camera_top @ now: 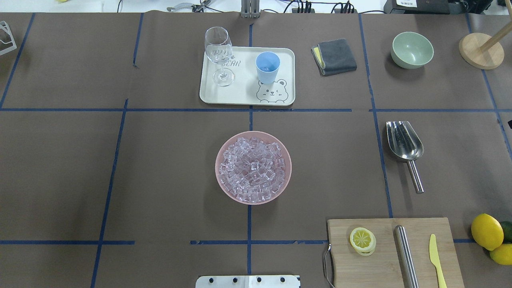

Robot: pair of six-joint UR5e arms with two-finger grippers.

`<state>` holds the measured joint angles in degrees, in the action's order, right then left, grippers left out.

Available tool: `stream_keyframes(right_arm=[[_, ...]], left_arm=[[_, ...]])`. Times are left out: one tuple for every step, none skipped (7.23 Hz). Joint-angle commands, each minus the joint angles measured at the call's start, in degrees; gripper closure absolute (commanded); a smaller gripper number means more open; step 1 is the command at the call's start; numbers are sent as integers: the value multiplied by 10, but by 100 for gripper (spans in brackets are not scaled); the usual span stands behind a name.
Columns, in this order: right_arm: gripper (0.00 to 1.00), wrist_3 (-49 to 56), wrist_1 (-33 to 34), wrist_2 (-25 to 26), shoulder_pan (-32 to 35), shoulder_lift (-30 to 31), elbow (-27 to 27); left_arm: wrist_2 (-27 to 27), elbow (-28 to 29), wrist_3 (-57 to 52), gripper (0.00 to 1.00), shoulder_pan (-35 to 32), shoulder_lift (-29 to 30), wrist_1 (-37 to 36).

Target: Put ice in cup with scoop

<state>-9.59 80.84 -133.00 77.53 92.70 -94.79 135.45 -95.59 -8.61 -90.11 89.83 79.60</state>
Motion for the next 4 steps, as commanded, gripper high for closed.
stream_keyframes(right_arm=[[0, 0, -2, -1, 1, 6, -3], [0, 0, -2, -1, 1, 6, -3], [0, 0, -2, 3, 1, 6, -2], [0, 0, -2, 1, 1, 6, -4]], left_arm=[[0, 0, 3, 0, 0, 4, -1], [1, -2, 3, 0, 0, 4, -2], [2, 0, 2, 0, 0, 6, -1], [-1, 0, 2, 0, 1, 9, -1]])
